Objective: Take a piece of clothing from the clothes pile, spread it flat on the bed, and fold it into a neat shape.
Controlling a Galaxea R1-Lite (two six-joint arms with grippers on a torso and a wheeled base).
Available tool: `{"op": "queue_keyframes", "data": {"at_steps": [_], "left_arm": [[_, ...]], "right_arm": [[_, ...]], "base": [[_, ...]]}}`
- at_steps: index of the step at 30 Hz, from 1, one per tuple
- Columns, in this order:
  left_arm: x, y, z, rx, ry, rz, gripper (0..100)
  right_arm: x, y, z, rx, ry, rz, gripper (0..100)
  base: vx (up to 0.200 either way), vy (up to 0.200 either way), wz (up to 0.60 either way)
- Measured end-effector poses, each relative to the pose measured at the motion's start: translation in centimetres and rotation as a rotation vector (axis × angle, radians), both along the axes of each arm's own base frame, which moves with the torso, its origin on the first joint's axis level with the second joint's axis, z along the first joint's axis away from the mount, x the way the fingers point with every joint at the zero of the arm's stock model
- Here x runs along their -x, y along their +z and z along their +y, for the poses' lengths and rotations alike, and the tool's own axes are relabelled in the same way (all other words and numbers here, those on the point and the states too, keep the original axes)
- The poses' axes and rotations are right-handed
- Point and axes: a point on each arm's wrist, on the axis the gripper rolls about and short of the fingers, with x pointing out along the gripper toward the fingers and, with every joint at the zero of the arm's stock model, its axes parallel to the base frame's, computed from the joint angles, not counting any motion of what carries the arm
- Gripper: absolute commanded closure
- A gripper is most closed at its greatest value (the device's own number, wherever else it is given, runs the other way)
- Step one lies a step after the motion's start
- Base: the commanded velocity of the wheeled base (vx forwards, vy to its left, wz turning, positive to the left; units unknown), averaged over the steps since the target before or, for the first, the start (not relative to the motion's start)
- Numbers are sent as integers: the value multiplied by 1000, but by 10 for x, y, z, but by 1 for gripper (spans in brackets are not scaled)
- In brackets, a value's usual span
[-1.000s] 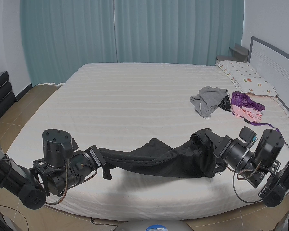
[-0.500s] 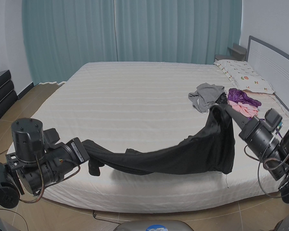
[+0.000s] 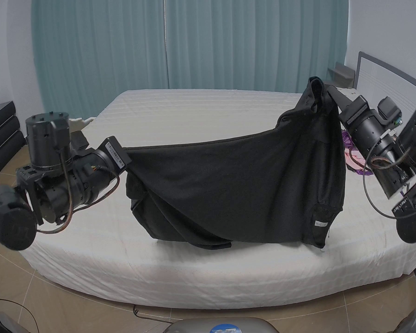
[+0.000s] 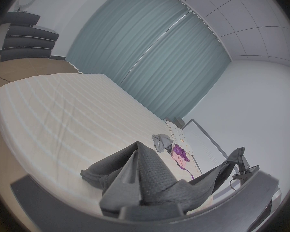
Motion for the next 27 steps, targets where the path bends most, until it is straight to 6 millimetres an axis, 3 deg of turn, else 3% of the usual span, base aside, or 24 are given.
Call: {"op": "queue_keyframes", "data": {"at_steps": [11,18,27], "left_arm": [[-73,-10,-15,-8,45,4,100],[-117,-37,-22,-33,67,54,100],[-162,-90,-33,-59,80,129,100]], "right_arm": [[-84,-28,-1,60,-106,67,100],[-136,-65,3,99,-140,167,100],[-176,-127,7,142,-157,282,100]], "base": [[200,0,0],[29,0,0],[0,0,0]]}}
